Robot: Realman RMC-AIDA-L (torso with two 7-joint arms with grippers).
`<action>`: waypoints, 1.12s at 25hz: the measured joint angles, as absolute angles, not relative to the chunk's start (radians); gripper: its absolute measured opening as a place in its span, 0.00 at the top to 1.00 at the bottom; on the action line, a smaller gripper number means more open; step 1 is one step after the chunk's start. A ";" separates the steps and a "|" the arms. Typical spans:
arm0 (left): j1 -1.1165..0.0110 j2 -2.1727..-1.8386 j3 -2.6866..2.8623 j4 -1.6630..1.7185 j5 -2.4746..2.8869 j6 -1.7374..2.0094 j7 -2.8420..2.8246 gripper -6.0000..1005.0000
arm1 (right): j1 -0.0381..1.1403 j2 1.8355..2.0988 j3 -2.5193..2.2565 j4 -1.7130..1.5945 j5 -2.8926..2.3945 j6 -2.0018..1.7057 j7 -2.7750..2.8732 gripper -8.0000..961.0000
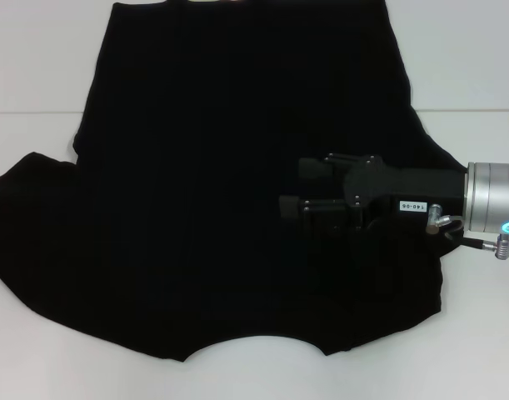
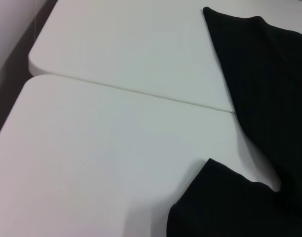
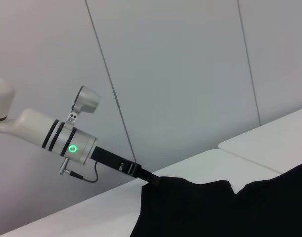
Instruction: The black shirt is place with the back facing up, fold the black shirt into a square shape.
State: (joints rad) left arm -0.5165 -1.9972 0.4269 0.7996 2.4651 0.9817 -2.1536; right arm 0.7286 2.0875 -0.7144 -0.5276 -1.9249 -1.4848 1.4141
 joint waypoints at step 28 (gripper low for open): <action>-0.512 -2.000 0.427 0.838 2.486 1.079 -2.232 0.99 | 0.719 2.087 -0.713 -0.530 -1.925 -1.483 1.405 0.08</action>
State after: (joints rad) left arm -0.5123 -2.0003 0.4267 0.8376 2.4860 1.0786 -2.2324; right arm 0.7194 2.0875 -0.7132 -0.5301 -1.9251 -1.4834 1.4051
